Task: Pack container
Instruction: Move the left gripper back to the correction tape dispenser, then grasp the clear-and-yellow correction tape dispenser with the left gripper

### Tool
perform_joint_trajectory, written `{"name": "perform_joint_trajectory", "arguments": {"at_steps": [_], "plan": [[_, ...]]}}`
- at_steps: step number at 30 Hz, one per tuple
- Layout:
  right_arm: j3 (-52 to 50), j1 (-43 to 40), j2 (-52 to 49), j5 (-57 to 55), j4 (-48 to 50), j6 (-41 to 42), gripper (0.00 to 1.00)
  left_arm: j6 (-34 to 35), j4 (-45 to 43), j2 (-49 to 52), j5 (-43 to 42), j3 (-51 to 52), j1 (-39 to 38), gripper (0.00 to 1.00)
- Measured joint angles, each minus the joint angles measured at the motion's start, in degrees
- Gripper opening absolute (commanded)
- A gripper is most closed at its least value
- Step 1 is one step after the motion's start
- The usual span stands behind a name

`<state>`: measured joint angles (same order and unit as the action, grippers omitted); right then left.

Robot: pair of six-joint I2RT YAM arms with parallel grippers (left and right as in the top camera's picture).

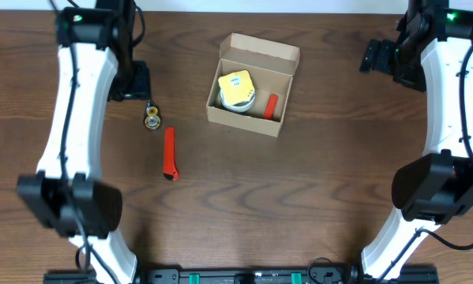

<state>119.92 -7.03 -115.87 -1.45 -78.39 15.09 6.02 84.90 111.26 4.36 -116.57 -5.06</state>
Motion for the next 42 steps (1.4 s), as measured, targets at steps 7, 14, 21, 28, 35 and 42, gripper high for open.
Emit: {"name": "perform_joint_trajectory", "arguments": {"at_steps": [7,14,21,28,35,42], "plan": [[0.0,0.0,0.0,0.0,0.0,0.1,0.99,-2.0,-0.9,9.1,-3.5,0.0,0.5,0.91],[0.0,0.0,0.0,0.0,0.0,0.3,0.99,-2.1,-3.0,18.2,-8.3,0.0,1.3,0.86],[0.0,0.0,0.0,0.0,0.0,0.4,0.99,-1.8,-6.2,20.6,-10.2,0.0,2.1,0.95],[0.0,0.0,0.0,0.0,0.0,0.4,0.99,-1.7,-8.7,21.0,-11.0,0.0,2.5,0.95],[0.0,0.0,0.0,0.0,-0.1,0.4,0.99,-1.1,-10.4,22.5,-11.6,0.5,5.0,0.95],[0.0,0.0,0.0,0.0,-0.1,0.4,0.99,-1.1,-10.4,25.6,-12.4,1.6,6.9,0.96]]}}
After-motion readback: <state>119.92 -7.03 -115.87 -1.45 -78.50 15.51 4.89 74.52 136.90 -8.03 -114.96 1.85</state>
